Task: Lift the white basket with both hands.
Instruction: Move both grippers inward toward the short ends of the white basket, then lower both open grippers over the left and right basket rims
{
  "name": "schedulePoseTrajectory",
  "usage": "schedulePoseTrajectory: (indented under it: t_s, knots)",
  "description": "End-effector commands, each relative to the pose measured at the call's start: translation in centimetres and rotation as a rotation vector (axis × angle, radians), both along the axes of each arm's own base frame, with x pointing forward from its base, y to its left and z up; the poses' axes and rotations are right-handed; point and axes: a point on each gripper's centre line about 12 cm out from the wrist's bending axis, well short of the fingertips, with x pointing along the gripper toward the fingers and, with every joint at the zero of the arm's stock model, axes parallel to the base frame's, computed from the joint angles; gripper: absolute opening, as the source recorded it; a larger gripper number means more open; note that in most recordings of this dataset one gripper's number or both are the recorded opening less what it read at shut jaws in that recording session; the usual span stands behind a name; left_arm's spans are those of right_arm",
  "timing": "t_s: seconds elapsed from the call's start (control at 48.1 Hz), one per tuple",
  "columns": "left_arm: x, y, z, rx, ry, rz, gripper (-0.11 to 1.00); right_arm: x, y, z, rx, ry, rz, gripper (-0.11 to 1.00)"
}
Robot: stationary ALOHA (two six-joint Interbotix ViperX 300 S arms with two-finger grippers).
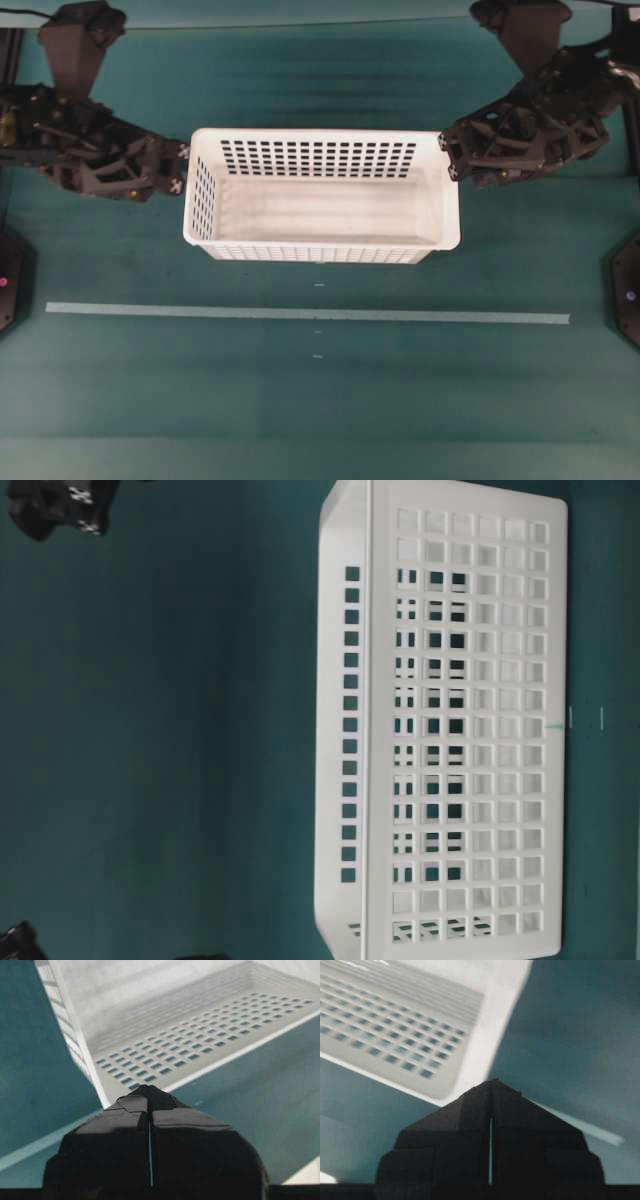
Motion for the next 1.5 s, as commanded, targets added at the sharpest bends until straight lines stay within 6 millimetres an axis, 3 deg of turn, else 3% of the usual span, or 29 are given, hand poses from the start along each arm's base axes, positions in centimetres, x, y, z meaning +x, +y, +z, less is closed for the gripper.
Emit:
schedulePoseTrajectory:
  t_s: [0.0, 0.312, 0.478, 0.562, 0.645, 0.79, 0.874, 0.998, 1.477]
  knots:
    - [0.4, 0.2, 0.5, 0.012, -0.01, -0.003, -0.05, 0.5, -0.1, 0.2, 0.005, 0.018, 0.012, -0.02]
    - [0.3, 0.3, 0.5, 0.0, -0.011, 0.015, -0.02, 1.0, -0.3, -0.1, 0.014, 0.018, -0.003, 0.04]
    - [0.2, 0.2, 0.2, -0.002, -0.004, 0.015, 0.07, 1.3, -0.4, -0.5, 0.017, 0.02, -0.011, 0.14]
    - [0.1, 0.2, 0.0, -0.004, 0.0, 0.017, 0.19, 1.6, -0.5, -0.8, 0.02, 0.012, -0.021, 0.22]
    - [0.0, 0.2, -0.1, -0.008, 0.002, 0.02, 0.43, 2.1, -0.7, -1.0, 0.014, -0.007, -0.032, 0.33]
    - [0.1, 0.2, -0.5, -0.027, 0.009, 0.043, 0.85, 2.5, -1.2, -1.9, 0.013, -0.007, -0.076, 0.67]
    - [0.3, 0.2, -0.9, -0.03, 0.019, 0.044, 0.98, 2.6, -1.5, -2.5, 0.01, -0.001, -0.091, 0.86]
    - [0.6, 0.3, -2.1, -0.038, 0.047, 0.047, 0.95, 3.2, -1.6, -3.8, 0.009, 0.0, -0.102, 0.97]
    - [2.4, 1.5, -9.8, -0.064, 0.131, 0.073, 0.95, 3.5, -0.9, -9.9, 0.023, 0.0, -0.207, 0.97]
